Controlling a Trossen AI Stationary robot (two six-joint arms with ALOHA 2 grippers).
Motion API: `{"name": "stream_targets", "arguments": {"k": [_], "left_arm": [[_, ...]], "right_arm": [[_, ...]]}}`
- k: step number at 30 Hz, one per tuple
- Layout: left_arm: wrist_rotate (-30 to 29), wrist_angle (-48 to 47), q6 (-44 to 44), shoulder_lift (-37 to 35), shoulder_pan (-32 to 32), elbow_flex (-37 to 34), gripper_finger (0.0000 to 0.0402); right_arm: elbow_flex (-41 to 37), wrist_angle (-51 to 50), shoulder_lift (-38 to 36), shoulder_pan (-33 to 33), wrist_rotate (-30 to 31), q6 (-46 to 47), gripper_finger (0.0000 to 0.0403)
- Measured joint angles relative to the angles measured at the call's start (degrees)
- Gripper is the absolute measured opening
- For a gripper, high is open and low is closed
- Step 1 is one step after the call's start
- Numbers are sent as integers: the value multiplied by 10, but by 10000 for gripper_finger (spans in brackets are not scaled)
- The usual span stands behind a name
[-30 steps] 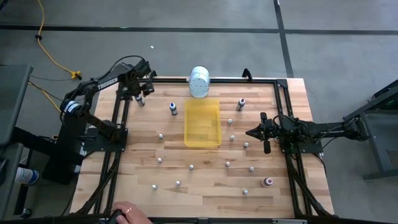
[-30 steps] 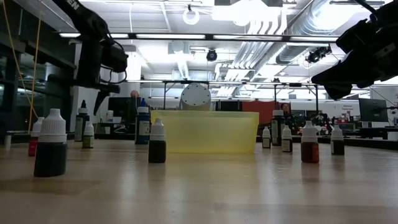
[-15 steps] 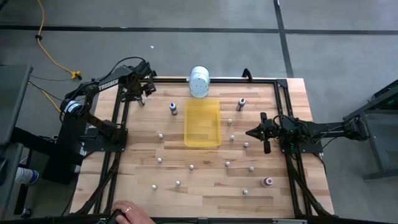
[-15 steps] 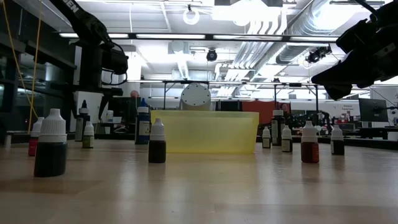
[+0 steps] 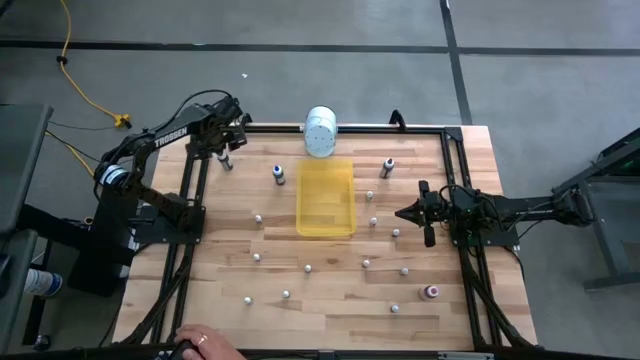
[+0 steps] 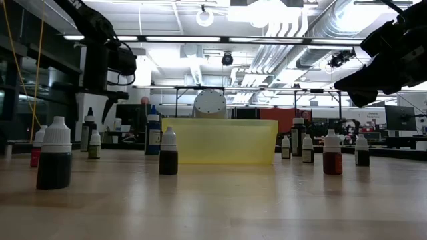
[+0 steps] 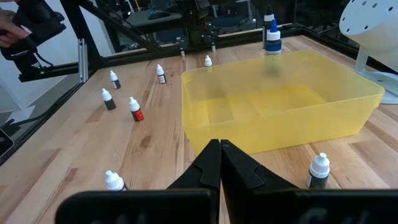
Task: Pick & Place food coloring
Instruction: Put the big black food coloring bottle in the yellow transparent bin
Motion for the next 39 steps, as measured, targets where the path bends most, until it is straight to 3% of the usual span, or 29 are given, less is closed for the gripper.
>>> {"name": "stream_targets", "arguments": {"k": [11, 28, 39], "left_arm": [[6, -1, 1, 0, 0, 0, 279], [17, -5, 3, 0, 0, 0, 115], [52, -7, 30, -7, 0, 0, 113]], "right_arm": [[0, 0, 0, 0, 0, 0, 0], [0, 0, 0, 0, 0, 0, 0], [0, 0, 0, 0, 0, 0, 0]]}}
